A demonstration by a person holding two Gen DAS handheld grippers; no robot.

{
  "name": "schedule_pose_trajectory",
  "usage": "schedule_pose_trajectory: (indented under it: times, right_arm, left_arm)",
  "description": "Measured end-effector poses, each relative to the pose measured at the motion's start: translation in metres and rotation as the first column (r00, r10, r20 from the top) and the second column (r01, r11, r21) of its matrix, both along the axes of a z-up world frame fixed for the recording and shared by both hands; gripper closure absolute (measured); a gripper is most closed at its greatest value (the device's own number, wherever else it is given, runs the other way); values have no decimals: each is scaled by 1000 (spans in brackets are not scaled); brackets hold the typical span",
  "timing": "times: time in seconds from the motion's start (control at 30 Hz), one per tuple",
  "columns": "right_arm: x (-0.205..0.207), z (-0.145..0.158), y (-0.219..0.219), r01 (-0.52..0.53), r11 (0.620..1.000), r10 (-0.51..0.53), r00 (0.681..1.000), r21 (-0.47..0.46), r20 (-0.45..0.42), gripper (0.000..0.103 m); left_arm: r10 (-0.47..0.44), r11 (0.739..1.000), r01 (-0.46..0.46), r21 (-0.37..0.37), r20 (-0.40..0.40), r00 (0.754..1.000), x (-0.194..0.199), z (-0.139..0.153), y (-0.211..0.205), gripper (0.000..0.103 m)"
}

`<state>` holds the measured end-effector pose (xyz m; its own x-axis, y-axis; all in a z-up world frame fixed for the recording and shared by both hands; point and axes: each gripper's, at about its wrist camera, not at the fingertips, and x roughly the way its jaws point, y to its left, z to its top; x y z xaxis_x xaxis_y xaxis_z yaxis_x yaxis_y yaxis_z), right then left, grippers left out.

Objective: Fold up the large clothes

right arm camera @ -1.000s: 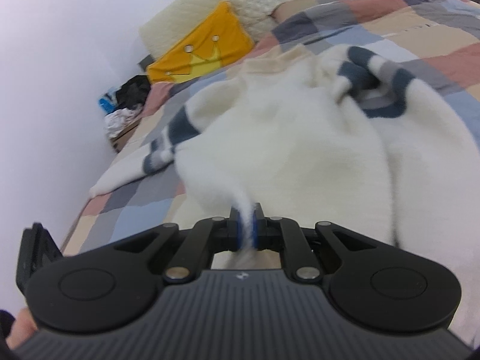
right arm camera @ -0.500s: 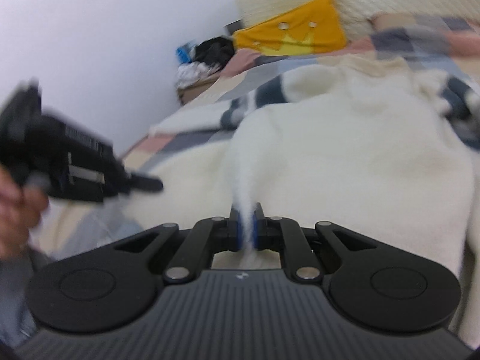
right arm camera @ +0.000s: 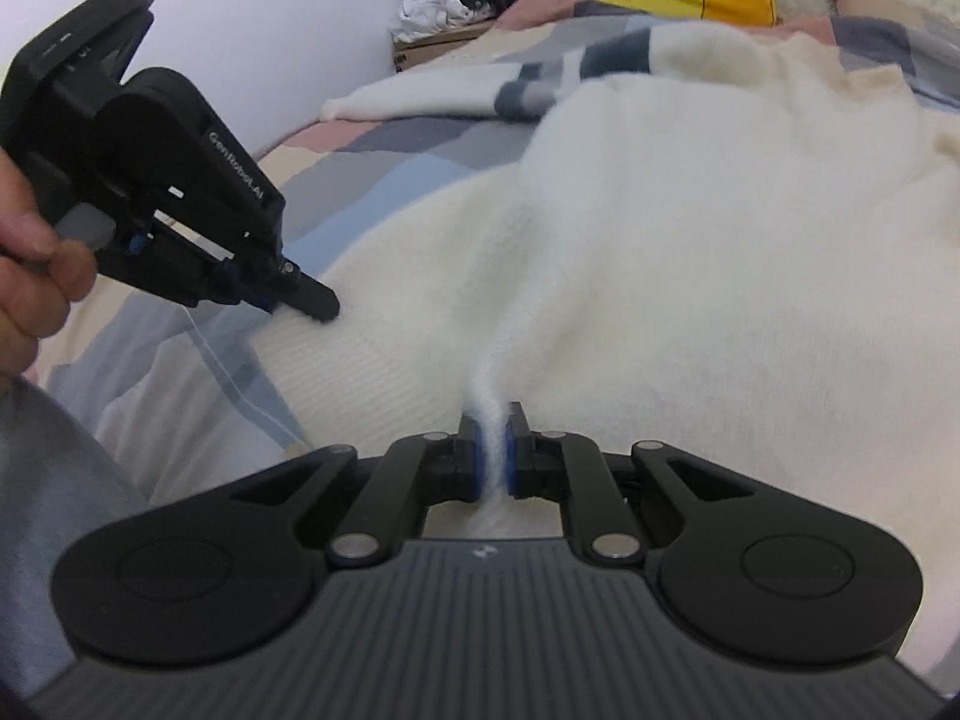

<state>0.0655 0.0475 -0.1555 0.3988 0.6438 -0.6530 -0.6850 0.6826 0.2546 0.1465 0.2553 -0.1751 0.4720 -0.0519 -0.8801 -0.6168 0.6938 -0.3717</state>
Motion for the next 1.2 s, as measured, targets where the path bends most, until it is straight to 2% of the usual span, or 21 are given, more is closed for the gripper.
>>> schedule_pose_trajectory:
  times: [0.1, 0.2, 0.27, 0.3, 0.33, 0.37, 0.4, 0.43, 0.47, 0.53, 0.63, 0.8, 1.0, 1.13, 1.2]
  right_arm:
    - [1, -3, -6, 31, 999, -29, 999, 38, -40, 91]
    - [4, 0, -6, 49, 997, -45, 997, 61, -58, 91]
    - [3, 3, -9, 58, 996, -53, 996, 72, -65, 89]
    - [3, 4, -10, 64, 995, -59, 996, 79, -72, 86]
    - [2, 6, -12, 69, 993, -62, 995, 91, -81, 77]
    - [2, 8, -16, 71, 991, -61, 994, 111, -92, 72]
    - [2, 10, -19, 74, 988, -60, 993, 137, -105, 58]
    - [2, 12, -24, 80, 984, -62, 991, 157, -115, 46]
    - [1, 15, -29, 92, 980, -71, 990, 177, -123, 42]
    - [1, 20, -38, 118, 973, -94, 988, 196, -126, 41]
    - [0, 30, -56, 176, 961, -154, 981, 215, -116, 41]
    - [-1, 48, -83, 277, 938, -279, 960, 207, -22, 41]
    - [16, 65, -133, 442, 873, -448, 894, 205, -16, 41]
    - [32, 80, -166, 491, 853, -499, 867, 177, -3, 41]
    - [38, 89, -181, 495, 856, -506, 861, 149, 47, 41]
  left_arm:
    - [7, 1000, -7, -17, -2, 1000, -5, 2, 1, 93]
    - [23, 1000, -23, -2, -6, 1000, -9, 12, -5, 76]
    - [7, 1000, -7, 3, 0, 1000, -10, 21, -8, 53]
    - [-3, 1000, 3, 12, 6, 1000, -12, 28, -11, 49]
    - [-8, 1000, 8, 25, 12, 1000, -13, 34, -13, 45]
    - [-18, 999, 17, 42, 23, 1000, -14, 42, -17, 40]
    - [-37, 998, 35, 57, 34, 999, -16, 49, -20, 37]
    - [-61, 995, 57, 77, 47, 997, -17, 57, -25, 35]
    - [-79, 991, 72, 109, 59, 995, -18, 65, -30, 35]
    - [-111, 980, 94, 176, 87, 990, -21, 81, -42, 35]
    - [-173, 962, 136, 237, 140, 975, -19, 101, -62, 35]
    - [-277, 925, 203, 320, 203, 939, -9, 121, -105, 35]
    - [-401, 881, 303, 363, 235, 885, 11, 122, -159, 35]
    - [-453, 869, 357, 342, 264, 851, 30, 113, -192, 35]
    - [-474, 861, 376, 341, 275, 836, 42, 106, -206, 35]
